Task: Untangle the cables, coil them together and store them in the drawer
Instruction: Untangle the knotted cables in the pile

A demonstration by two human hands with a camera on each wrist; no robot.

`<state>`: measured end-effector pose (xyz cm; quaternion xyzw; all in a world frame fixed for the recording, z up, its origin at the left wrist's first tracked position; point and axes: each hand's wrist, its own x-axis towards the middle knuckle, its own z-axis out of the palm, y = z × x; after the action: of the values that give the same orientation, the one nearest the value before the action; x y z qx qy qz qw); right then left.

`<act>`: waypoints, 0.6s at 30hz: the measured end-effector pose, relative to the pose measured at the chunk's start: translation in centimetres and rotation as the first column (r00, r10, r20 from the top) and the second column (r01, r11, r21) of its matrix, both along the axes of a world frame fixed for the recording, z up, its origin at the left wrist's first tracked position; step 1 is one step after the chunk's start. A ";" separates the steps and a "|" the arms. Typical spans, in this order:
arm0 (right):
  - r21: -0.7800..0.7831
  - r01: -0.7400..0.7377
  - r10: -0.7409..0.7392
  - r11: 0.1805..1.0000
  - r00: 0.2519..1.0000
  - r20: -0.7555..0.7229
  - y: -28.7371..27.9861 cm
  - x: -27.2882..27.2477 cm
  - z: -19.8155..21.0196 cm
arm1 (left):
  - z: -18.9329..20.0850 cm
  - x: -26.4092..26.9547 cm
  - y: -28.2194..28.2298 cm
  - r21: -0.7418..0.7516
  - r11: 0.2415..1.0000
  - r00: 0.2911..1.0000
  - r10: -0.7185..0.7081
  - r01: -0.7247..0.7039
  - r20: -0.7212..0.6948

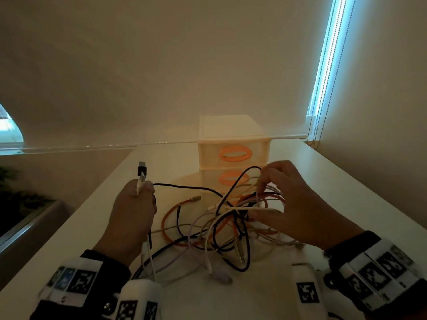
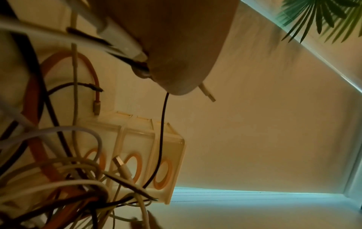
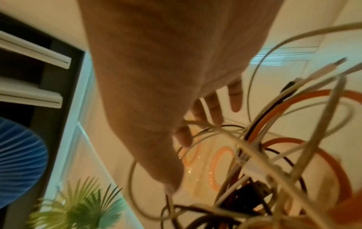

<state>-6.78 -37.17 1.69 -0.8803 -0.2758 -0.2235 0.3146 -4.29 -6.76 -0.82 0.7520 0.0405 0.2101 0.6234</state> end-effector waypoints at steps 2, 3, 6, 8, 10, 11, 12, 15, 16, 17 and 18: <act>0.065 -0.044 0.036 0.997 0.991 0.126 1.2 -1.4 1.0 | 0.2 -0.3 -0.4 -0.001 1.000 1.000 -0.014 0.014 0.003; 0.093 -0.086 0.074 0.992 0.989 0.126 1.8 -2.2 1.6 | 0.3 -0.4 -0.6 0.001 1.000 1.000 -0.016 0.016 0.002; 0.001 -0.098 0.098 0.995 0.994 -0.048 3.2 -3.9 2.1 | 0.3 -0.5 -0.6 0.021 1.000 1.000 -0.012 0.012 0.003; -0.189 -0.032 0.024 0.982 0.999 -0.044 3.7 -4.4 1.4 | 0.4 -0.6 -0.6 0.021 1.000 1.000 -0.020 0.019 0.011; -0.211 0.076 -0.056 0.975 0.993 0.100 3.6 -4.4 1.3 | 0.5 -0.7 -0.7 0.035 0.999 1.000 -0.022 0.021 0.020; -0.162 0.139 -0.112 0.977 0.980 0.164 3.3 -4.3 1.2 | 0.5 -0.8 -0.7 0.048 0.999 0.999 -0.017 0.016 0.029; -0.097 0.181 -0.158 0.979 0.966 0.207 2.7 -4.0 1.1 | 0.5 -0.7 -0.7 0.061 0.998 0.999 -0.011 0.008 0.038; -0.182 0.133 -0.137 0.974 0.991 -0.007 1.8 -3.1 0.5 | 0.4 -0.8 -0.7 0.105 0.995 0.998 -0.009 0.003 0.057; -0.243 0.053 -0.094 0.969 0.983 -0.159 2.0 -2.9 0.0 | 0.4 -0.7 -0.8 0.104 0.995 0.998 -0.008 0.002 0.056; -0.288 -0.008 -0.079 0.957 0.954 -0.290 2.4 -2.8 -0.4 | 0.3 -0.7 -0.8 0.102 0.995 0.999 -0.005 0.000 0.052; -0.319 -0.023 -0.095 0.948 0.933 -0.348 2.8 -2.7 -0.9 | 0.3 -0.7 -0.9 0.099 0.995 0.999 -0.001 -0.004 0.050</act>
<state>-9.45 -34.35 0.83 -0.9503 -0.2296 -0.0176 0.2096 -5.02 -7.62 -0.52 0.7765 0.0151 0.2313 0.5859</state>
